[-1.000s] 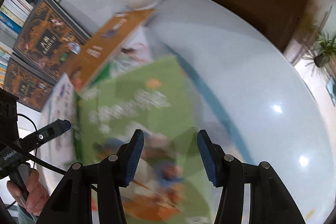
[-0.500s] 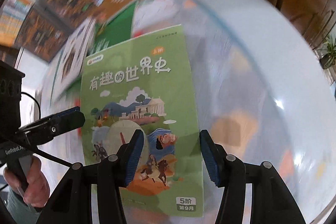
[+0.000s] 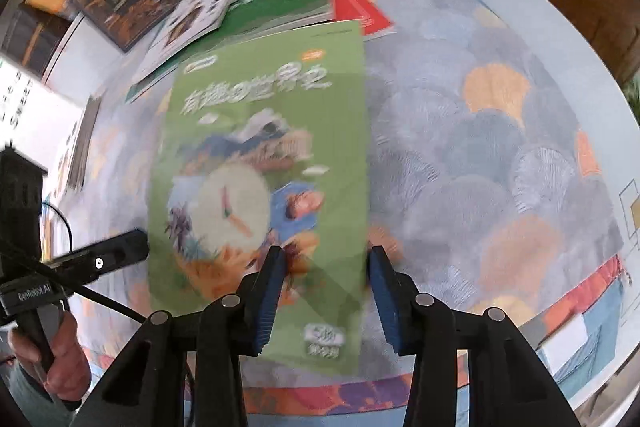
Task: Organize books
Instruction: 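Close the left gripper on the green book edge and tilt it upright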
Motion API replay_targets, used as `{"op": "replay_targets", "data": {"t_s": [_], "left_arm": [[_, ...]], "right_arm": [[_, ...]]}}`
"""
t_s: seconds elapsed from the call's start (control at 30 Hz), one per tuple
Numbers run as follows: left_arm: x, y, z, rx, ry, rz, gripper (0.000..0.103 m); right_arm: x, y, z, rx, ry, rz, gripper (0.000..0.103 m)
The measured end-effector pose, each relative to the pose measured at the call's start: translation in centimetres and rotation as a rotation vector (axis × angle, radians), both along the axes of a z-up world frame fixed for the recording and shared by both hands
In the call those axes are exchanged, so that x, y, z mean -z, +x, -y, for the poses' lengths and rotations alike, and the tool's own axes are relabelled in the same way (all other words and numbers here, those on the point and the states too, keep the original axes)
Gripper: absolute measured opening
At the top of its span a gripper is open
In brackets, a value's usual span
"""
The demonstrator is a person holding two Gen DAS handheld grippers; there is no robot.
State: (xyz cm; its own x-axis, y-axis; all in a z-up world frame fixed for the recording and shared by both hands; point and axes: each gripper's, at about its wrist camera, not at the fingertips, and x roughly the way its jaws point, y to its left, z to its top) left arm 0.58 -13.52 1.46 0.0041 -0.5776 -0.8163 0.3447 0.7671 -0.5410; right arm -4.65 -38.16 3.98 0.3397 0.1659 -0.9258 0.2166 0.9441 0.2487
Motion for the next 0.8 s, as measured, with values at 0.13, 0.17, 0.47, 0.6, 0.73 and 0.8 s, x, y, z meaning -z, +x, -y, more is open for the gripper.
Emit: {"op": "replay_targets", "data": {"t_s": [0.13,0.17,0.47,0.6,0.73,0.8], "left_arm": [[0.4,-0.1,1.3,0.032,-0.02,0.011,0.056],[0.3,0.0,1.6,0.045,-0.019,0.022,0.056],[-0.7,1.6,-1.5,-0.062,-0.353,-0.15,0.054],[1.4,1.8,-0.4,-0.068,-0.252,-0.154,0.02],[1.9,1.5,0.6,-0.068,-0.24,-0.159,0.019],[2.1,1.7,1.1,-0.076,-0.252,-0.174,0.019]], "right_arm": [[0.1,-0.5,-1.0,0.031,0.029,0.012,0.043],[0.2,-0.6,-1.0,0.044,0.03,0.017,0.043],[0.6,-1.2,0.3,0.155,0.159,0.044,0.045],[0.5,-1.6,0.3,0.182,0.172,0.058,0.045],[0.4,-1.5,-0.2,0.192,0.153,0.067,0.05],[0.3,-1.4,-0.2,0.204,0.156,0.064,0.051]]}}
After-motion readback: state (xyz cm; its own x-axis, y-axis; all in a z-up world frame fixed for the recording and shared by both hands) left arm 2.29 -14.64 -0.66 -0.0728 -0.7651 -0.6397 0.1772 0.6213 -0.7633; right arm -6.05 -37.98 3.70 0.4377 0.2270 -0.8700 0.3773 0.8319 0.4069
